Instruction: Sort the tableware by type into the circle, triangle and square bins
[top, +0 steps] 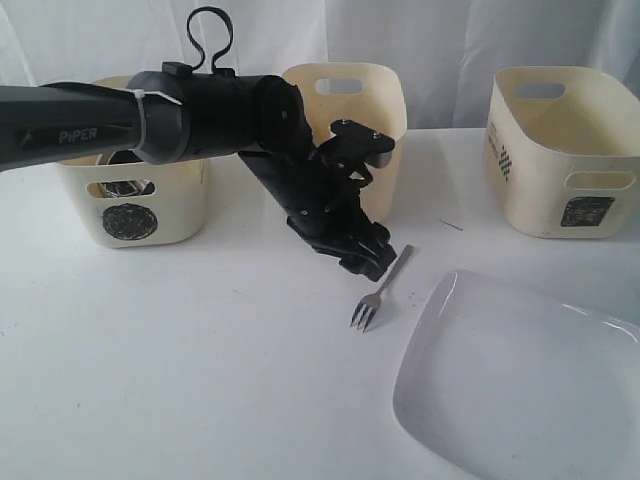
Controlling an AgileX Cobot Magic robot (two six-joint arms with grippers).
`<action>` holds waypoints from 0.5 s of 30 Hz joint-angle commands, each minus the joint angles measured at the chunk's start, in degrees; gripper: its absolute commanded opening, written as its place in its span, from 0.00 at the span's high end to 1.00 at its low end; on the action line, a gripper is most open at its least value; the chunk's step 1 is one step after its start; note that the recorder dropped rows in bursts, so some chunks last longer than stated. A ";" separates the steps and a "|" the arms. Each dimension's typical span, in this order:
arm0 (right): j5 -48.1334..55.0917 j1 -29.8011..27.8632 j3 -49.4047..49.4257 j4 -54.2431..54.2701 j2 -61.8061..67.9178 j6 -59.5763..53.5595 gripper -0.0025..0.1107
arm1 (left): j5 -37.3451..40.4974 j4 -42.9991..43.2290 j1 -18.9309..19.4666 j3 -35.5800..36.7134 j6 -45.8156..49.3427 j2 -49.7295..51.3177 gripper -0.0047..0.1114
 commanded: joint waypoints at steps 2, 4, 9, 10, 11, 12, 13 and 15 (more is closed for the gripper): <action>-0.21 -0.13 0.25 -0.36 -0.30 -0.06 0.98 | 1.82 -0.63 -0.11 0.52 -4.27 -0.32 0.30; -0.21 -0.13 0.25 -0.36 -0.30 -0.06 0.98 | 2.19 -0.63 -0.11 0.52 -4.76 -0.32 0.30; -0.21 -0.13 0.25 -0.36 -0.30 -0.06 0.98 | 1.79 0.12 -0.48 0.52 -5.44 -0.17 0.30; -0.21 -0.13 0.25 -0.36 -0.30 -0.06 0.98 | 1.79 0.69 -0.77 0.52 -5.44 0.06 0.30; -0.21 -0.13 0.25 -0.36 -0.30 -0.06 0.98 | 1.70 0.91 -1.17 0.52 -5.44 0.31 0.30; -0.21 -0.13 0.25 -0.36 -0.30 -0.06 0.98 | 1.70 0.90 -1.53 0.52 -5.44 0.50 0.30; -0.21 -0.13 0.25 -0.36 -0.30 -0.06 0.98 | 1.59 1.03 -1.97 0.52 -5.44 0.96 0.30; -0.21 -0.13 0.25 -0.36 -0.30 -0.06 0.98 | 0.96 1.66 -2.65 0.52 -5.62 1.81 0.30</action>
